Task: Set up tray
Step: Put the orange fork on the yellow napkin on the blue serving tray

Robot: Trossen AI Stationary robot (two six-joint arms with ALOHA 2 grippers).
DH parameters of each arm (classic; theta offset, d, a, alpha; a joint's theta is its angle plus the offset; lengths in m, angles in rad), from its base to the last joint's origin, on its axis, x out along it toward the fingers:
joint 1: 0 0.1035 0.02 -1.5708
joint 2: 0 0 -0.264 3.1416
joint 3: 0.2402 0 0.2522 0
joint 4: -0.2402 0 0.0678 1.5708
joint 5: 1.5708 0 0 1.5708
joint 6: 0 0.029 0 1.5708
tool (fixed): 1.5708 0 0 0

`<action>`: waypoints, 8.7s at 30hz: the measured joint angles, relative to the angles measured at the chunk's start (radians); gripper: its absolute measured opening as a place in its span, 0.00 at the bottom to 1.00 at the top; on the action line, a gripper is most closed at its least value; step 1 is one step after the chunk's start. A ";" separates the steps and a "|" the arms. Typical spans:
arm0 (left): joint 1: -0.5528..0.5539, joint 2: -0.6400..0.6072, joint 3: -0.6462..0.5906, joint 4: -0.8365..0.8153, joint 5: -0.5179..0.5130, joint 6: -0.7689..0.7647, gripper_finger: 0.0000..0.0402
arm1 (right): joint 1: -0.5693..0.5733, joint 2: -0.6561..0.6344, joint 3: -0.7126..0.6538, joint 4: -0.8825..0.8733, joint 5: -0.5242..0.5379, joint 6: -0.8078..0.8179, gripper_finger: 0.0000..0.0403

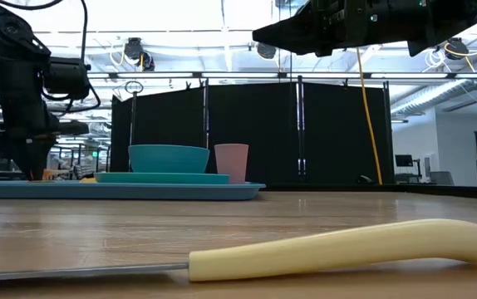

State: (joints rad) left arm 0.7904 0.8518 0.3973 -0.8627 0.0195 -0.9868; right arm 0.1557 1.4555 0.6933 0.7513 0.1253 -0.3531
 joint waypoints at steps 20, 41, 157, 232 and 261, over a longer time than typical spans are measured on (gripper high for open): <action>0.067 0.000 0.000 0.002 0.044 0.070 0.05 | 0.000 0.000 0.000 -0.001 0.000 0.000 0.02; 0.067 -0.001 0.000 0.090 0.060 0.075 0.05 | 0.000 0.000 0.000 -0.031 0.000 0.001 0.02; -0.136 0.040 0.000 0.214 -0.313 0.010 0.13 | 0.000 0.000 0.000 -0.046 0.001 0.027 0.02; -0.175 0.247 0.001 0.208 -0.300 0.023 0.12 | 0.000 0.000 0.000 -0.055 0.001 0.045 0.02; -0.217 0.229 0.001 0.202 -0.322 0.103 0.01 | 0.000 0.000 0.000 -0.056 0.003 0.045 0.02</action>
State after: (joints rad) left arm 0.5730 1.0806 0.3985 -0.6609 -0.3027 -0.8834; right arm 0.1555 1.4555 0.6930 0.6949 0.1284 -0.3080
